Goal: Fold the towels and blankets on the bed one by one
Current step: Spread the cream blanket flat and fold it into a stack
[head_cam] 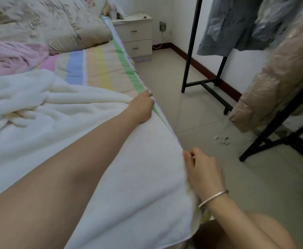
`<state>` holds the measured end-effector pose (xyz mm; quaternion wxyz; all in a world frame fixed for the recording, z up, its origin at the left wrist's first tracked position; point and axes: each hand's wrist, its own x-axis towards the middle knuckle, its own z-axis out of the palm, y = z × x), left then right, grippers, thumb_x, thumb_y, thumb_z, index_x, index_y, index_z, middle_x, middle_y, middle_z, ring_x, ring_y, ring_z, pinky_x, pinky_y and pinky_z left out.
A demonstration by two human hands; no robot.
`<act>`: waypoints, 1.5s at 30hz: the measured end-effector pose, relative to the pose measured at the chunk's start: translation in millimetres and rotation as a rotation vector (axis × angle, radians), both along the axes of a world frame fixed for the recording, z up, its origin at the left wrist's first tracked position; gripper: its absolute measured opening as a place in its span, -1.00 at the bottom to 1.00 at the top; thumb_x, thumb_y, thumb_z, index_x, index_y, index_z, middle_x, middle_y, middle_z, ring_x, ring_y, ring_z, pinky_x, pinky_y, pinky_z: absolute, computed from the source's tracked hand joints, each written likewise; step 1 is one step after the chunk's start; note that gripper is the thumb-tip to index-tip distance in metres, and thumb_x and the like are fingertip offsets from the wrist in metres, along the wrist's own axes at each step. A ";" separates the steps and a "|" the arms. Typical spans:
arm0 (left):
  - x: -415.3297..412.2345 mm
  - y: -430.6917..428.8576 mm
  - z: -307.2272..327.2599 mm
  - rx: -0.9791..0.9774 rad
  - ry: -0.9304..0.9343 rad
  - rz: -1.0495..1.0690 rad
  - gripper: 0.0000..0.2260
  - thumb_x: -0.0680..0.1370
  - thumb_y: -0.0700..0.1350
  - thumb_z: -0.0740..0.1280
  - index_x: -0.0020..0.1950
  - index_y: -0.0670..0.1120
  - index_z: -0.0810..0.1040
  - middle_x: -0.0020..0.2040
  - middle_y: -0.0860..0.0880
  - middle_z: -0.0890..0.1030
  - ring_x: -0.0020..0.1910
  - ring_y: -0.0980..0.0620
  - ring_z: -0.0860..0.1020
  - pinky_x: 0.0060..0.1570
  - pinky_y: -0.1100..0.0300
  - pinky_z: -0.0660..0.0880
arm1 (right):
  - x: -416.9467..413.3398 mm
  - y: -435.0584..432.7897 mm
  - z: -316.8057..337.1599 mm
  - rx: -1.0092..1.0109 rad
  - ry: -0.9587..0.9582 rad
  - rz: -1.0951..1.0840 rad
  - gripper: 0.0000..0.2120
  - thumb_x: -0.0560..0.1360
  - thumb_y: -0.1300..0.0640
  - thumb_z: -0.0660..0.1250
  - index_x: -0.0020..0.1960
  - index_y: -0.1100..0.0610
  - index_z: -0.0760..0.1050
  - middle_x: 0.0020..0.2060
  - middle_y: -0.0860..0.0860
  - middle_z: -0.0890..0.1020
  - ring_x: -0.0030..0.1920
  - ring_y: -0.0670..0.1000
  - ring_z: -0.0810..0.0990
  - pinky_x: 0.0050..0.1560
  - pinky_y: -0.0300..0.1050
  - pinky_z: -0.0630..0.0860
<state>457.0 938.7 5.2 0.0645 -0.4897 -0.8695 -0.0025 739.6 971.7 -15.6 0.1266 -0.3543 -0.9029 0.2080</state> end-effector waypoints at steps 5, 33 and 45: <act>21.5 -21.7 -11.3 0.439 0.056 0.002 -0.59 0.37 -0.32 0.16 0.16 -0.21 0.58 0.22 -0.23 0.56 0.14 -0.23 0.54 0.17 -0.04 0.38 | 16.6 -8.9 -6.4 -0.076 0.093 -0.047 -0.79 0.58 -0.13 0.13 0.04 -0.02 0.40 -0.23 0.10 0.66 -0.11 0.23 0.59 -0.18 0.01 0.45; 133.6 -274.9 2.3 0.500 -0.142 0.194 -0.71 0.52 -0.12 0.16 0.13 -0.10 0.61 0.15 -0.04 0.63 0.10 -0.10 0.58 0.20 0.06 0.40 | -5.6 -179.2 -2.1 0.363 -0.041 0.578 -0.44 0.61 -0.17 -0.09 0.46 0.05 0.34 0.46 0.08 0.35 0.49 0.13 0.24 0.42 0.17 -0.04; 65.1 -346.9 20.1 0.503 -0.168 0.478 -0.74 0.57 -0.14 0.24 0.24 -0.06 0.55 0.22 0.00 0.58 0.18 -0.07 0.53 0.18 0.03 0.45 | -119.1 -165.2 31.0 0.215 -0.288 0.703 -0.47 0.60 -0.23 -0.18 0.50 -0.12 0.21 0.52 -0.05 0.19 0.53 0.03 0.06 0.49 0.03 -0.06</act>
